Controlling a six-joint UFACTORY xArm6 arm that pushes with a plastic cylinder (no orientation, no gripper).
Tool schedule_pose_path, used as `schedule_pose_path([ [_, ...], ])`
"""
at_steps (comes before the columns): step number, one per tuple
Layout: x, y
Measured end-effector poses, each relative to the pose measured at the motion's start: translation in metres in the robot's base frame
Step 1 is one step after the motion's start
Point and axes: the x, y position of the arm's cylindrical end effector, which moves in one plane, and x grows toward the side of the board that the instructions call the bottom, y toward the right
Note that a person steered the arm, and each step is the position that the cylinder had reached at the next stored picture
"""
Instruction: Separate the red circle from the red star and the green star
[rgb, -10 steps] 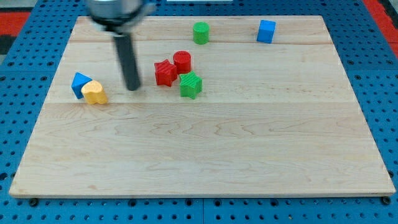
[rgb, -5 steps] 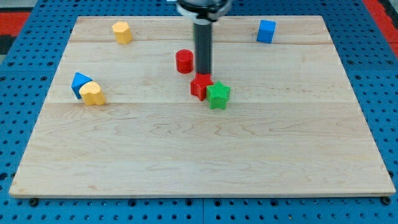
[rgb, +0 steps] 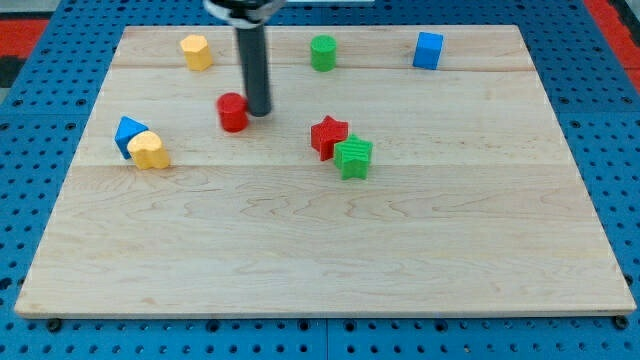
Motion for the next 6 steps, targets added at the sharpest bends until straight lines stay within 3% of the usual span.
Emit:
schedule_pose_path([
  [1, 0.000, -0.046],
  [4, -0.036, -0.047],
  [5, -0.061, -0.084],
  [6, -0.038, -0.144],
])
